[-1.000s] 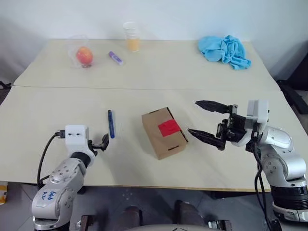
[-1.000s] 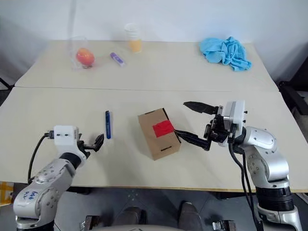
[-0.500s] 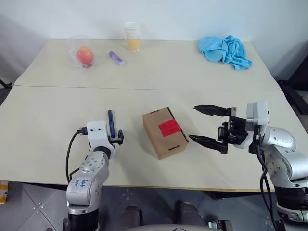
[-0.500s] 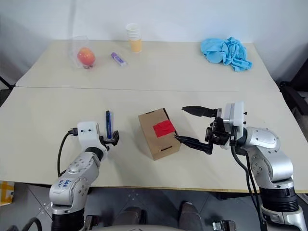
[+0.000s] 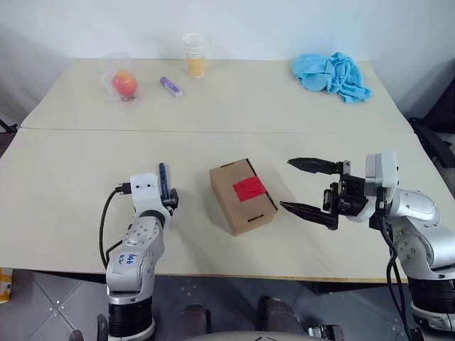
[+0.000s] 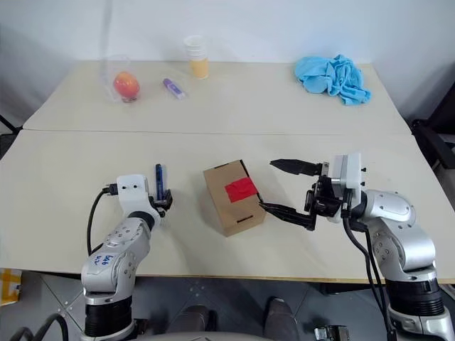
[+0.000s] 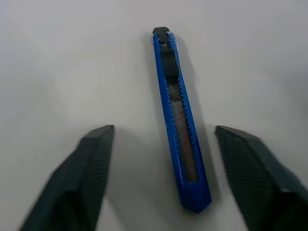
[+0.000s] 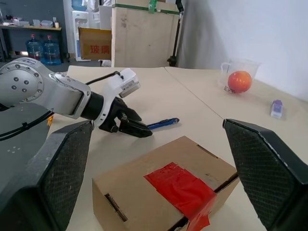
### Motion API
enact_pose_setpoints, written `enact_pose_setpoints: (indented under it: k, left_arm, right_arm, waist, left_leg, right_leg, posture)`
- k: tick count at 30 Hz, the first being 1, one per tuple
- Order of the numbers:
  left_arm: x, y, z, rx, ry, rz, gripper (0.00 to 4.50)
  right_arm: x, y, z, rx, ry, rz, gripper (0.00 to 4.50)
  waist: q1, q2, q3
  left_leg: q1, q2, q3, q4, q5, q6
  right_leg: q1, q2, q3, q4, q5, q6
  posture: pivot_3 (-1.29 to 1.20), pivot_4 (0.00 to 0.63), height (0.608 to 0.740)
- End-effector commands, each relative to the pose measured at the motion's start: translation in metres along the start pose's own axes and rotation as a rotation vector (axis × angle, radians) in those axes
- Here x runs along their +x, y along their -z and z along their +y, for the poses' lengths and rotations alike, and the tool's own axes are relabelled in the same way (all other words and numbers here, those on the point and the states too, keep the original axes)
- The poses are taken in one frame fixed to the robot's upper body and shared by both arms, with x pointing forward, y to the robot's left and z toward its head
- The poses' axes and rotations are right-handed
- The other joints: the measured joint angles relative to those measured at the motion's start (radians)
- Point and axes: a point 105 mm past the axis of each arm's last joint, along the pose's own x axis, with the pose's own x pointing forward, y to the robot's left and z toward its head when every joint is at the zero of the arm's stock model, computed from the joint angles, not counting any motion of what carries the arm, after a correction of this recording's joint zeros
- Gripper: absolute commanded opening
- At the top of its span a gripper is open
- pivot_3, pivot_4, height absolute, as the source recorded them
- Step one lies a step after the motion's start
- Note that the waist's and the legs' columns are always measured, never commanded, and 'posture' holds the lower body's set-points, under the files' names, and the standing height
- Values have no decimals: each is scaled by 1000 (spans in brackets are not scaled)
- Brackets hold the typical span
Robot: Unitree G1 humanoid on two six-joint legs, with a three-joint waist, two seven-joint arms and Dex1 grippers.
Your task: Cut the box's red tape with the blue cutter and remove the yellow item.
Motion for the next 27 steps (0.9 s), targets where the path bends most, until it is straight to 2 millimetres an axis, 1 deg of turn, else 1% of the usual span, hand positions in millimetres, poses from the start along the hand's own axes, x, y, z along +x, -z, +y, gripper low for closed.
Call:
enact_pose_setpoints:
  k: [1,4,7,15,16,19,21,22,23,25,27]
  left_arm:
    - [-1,32,6,21,-21,138,2157]
    - [-2,36,6,20,-19,155,1227]
    - [-2,39,6,16,-18,162,449]
    - [0,37,8,4,12,153,421]
    - [0,35,6,-5,34,138,421]
    - [-2,22,0,-5,140,48,421]
    - [-16,-4,0,33,321,-95,421]
    - [-26,-14,2,49,415,-155,421]
    - [-34,-19,7,89,488,-187,421]
    - [-51,-23,19,204,609,-225,421]
    - [-73,-17,26,394,801,-216,421]
  right_arm:
    - [-2,-13,2,-51,8,-33,4500]
    - [-2,-13,3,-51,10,-35,4500]
    - [-2,-12,2,-50,14,-38,4500]
    - [-1,-8,1,-49,21,-40,4500]
    - [-2,-8,1,-50,22,-40,4500]
    - [-2,-8,1,-51,25,-41,4500]
    - [-3,-9,3,-51,20,-37,4500]
    - [-3,-9,4,-51,12,-29,4500]
    - [-4,-9,5,-48,-2,-15,4500]
    - [-6,-8,13,-40,-50,27,4500]
    - [-9,-6,29,-27,-125,81,4500]
  waist:
    - [0,0,0]
    - [0,0,0]
    - [-2,1,-1]
    - [-2,2,-1]
    - [-2,2,-1]
    - [-2,2,-1]
    - [-4,2,-1]
    - [-5,2,-1]
    - [-6,2,-1]
    - [-6,2,1]
    - [-3,2,1]
  left_leg:
    - [0,0,0,0,0,0]
    - [0,0,0,0,0,0]
    - [1,0,0,0,0,0]
    - [1,0,0,0,0,0]
    - [1,0,0,0,0,0]
    - [1,0,0,0,0,0]
    - [1,0,0,0,0,0]
    - [0,1,1,0,0,0]
    - [0,1,1,-1,0,0]
    - [-2,1,1,-1,0,0]
    - [-2,1,1,-1,0,0]
  right_leg:
    - [0,0,0,0,0,0]
    - [0,0,0,0,0,0]
    - [0,0,0,0,0,0]
    - [0,0,0,0,0,0]
    - [0,0,0,0,0,0]
    - [0,0,0,0,0,0]
    - [0,0,0,0,0,0]
    - [-1,0,0,0,0,0]
    - [-1,0,0,0,0,0]
    - [-3,0,0,0,0,-1]
    - [-3,0,0,-1,-1,-1]
  posture:
    - [0,150,740]
    - [0,150,740]
    - [0,150,740]
    - [0,150,740]
    - [0,150,740]
    - [0,150,740]
    - [0,150,740]
    - [0,150,740]
    - [0,150,740]
    - [0,150,740]
    - [0,150,740]
